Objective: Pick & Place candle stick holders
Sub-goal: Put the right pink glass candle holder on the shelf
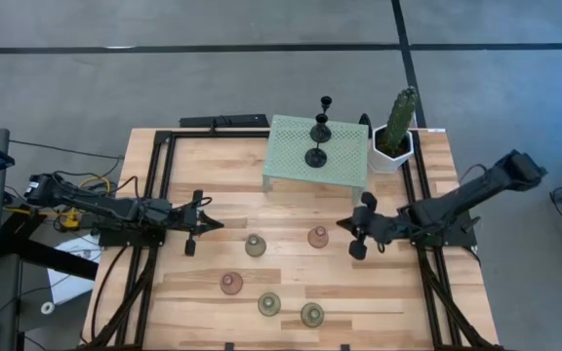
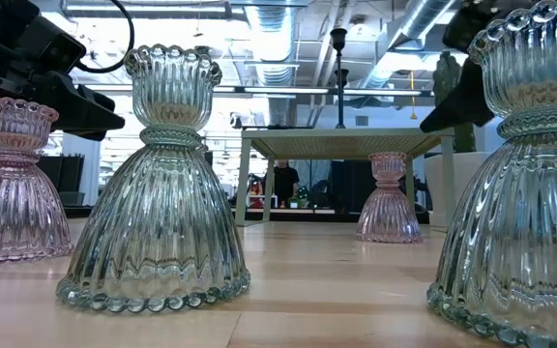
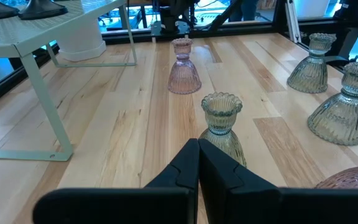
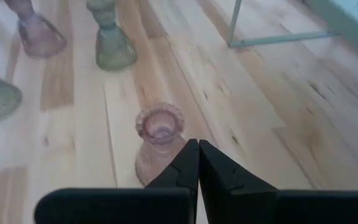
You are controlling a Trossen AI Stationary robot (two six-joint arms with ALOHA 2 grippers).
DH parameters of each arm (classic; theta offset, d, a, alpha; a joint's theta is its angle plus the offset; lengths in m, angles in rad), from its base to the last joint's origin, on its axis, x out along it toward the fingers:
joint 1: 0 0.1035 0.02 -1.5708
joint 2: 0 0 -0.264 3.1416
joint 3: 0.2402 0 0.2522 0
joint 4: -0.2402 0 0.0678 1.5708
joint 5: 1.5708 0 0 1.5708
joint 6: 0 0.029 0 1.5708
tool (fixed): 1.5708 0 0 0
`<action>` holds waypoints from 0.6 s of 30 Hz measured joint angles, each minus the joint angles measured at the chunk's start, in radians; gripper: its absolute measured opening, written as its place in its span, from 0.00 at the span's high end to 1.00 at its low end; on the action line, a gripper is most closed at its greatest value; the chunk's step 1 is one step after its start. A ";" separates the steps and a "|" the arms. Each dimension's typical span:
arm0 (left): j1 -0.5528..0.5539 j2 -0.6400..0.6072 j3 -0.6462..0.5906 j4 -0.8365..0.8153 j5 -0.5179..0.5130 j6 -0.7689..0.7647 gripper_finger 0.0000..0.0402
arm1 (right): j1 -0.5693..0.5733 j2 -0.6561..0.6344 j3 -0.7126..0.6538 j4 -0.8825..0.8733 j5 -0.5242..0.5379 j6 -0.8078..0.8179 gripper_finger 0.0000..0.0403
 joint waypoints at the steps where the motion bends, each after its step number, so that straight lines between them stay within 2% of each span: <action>1: 0.000 0.000 0.000 0.000 0.000 0.000 0.98 | 0.011 0.000 -0.021 0.034 0.020 0.005 1.00; 5: 0.000 0.000 0.000 0.000 0.000 0.000 0.98 | 0.056 0.000 -0.098 0.216 0.086 -0.001 1.00; 11: 0.000 0.000 0.000 0.000 0.000 0.000 0.98 | 0.117 0.001 -0.200 0.391 0.167 0.003 1.00; 18: 0.000 0.000 0.000 0.000 0.000 0.000 0.98 | 0.165 0.000 -0.275 0.459 0.288 0.094 1.00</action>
